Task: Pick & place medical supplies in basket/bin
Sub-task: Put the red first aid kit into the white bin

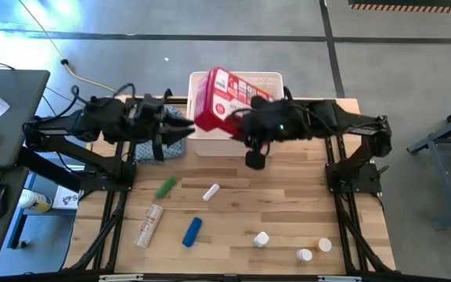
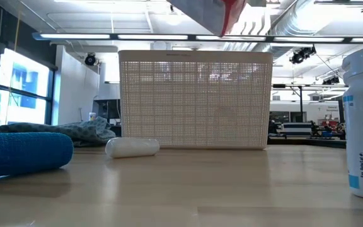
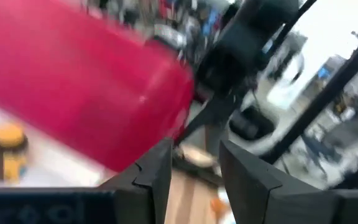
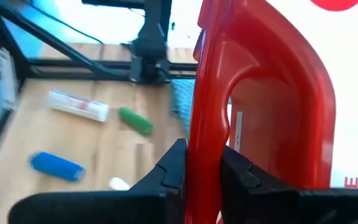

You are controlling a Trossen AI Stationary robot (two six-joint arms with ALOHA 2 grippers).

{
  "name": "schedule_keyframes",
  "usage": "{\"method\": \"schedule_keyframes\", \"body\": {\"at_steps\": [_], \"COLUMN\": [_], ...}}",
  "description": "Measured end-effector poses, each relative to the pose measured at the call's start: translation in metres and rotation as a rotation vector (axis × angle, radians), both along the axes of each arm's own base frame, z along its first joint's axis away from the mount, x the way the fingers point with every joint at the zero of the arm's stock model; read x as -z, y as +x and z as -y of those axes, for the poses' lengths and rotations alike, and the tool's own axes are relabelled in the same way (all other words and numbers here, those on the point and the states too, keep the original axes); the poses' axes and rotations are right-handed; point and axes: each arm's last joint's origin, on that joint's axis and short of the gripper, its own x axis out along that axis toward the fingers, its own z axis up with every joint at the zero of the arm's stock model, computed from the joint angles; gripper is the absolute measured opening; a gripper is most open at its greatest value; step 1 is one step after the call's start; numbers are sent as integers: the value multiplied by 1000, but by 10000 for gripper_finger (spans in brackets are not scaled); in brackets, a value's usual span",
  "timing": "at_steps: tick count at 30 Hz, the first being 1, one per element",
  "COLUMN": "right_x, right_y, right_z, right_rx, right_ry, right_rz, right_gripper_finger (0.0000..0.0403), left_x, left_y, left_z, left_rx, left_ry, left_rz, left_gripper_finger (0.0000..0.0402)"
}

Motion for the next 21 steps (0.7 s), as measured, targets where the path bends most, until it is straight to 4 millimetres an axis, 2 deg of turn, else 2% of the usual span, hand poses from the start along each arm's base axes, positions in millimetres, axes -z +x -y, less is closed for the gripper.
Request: {"method": "schedule_keyframes", "body": {"at_steps": [5,8,16,21], "right_x": [5,15,66,94], "right_y": [4,13,51,65], "right_z": [39,62,112,135], "right_rx": [-6,-17,-66,-90], "right_ry": [-69,-72,-10,14], "right_rz": [-39,-78,-218,-292], "right_gripper_finger": [47,47,47,47], "left_x": [-10,-17,-23,-25], "left_y": [-5,-7,-6,-12], "left_z": [-3,-4,-5,-5], "left_rx": [-75,-103,-152,-153], "left_ry": [53,66,156,155], "left_rz": [82,143,184,199], "left_gripper_finger": [170,170,170,170]}}
